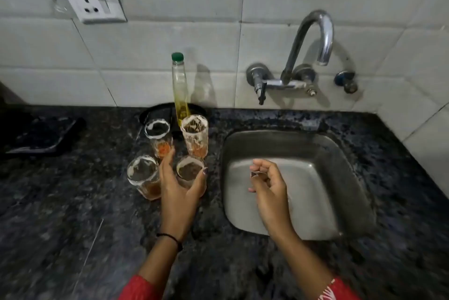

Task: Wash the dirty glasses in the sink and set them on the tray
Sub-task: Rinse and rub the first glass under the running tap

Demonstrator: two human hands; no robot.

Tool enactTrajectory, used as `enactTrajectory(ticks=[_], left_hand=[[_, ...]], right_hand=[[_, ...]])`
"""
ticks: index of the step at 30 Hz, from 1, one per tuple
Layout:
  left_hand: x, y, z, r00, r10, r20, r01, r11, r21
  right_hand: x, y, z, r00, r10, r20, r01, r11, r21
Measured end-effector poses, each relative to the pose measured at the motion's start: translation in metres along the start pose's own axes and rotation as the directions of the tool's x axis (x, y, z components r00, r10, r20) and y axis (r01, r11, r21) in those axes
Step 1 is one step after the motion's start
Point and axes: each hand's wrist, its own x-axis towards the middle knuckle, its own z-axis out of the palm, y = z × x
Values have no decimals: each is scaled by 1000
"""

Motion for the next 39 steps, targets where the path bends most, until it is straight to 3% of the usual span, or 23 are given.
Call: enactTrajectory(ticks=[6, 10, 14, 17, 19, 21, 23, 25, 27, 29, 31, 34, 36, 39], left_hand=[[11, -16, 18, 980, -201, -6, 201, 979, -45], [9, -13, 26, 980, -192, -55, 192, 981, -1], [7, 10, 49, 988, -123, 96, 123, 992, 4], [16, 42, 83, 972, -46, 232, 68, 994, -87], [21, 64, 110, 946, -18, 323, 65, 989, -135], [26, 83, 136, 909, 3, 418, 66, 986, -151], [33, 94, 161, 829, 12, 558, 93, 983, -159], [44, 101, 180, 758, -29, 652, 168, 974, -151], [66, 105, 197, 796, -149, 587, 313, 931, -188], [98, 100, 214, 865, -290, 410, 411, 878, -245], [128, 96, 227, 898, -344, 273, 407, 885, -224], [151, 91, 239, 926, -332, 182, 359, 921, -150], [157, 90, 241, 924, -351, 151, 376, 905, -199], [156, 93, 237, 837, -497, 230, 543, 700, -464]], right_hand=[[11, 22, 6, 992, 73, 107, -65, 994, -83], [22, 20, -3, 968, 11, 249, 30, 987, -160], [36, 17, -24, 923, -49, 381, 160, 950, -267], [49, 15, -47, 898, 12, 439, 127, 950, -285], [59, 11, -58, 920, 59, 387, 58, 957, -284], [70, 5, -71, 975, 39, 218, 16, 970, -244], [84, 3, -85, 997, -26, 67, 39, 976, -213], [98, 3, -98, 1000, -29, 8, 30, 977, -210], [110, 8, -107, 999, -15, -51, 5, 980, -197], [121, 14, -112, 994, -22, -103, 2, 982, -187], [128, 15, -114, 992, -29, -122, 6, 982, -188], [134, 18, -115, 993, -11, -118, -9, 985, -171], [134, 19, -114, 994, -3, -112, -16, 987, -161], [134, 20, -111, 995, 13, -96, -29, 986, -166]])
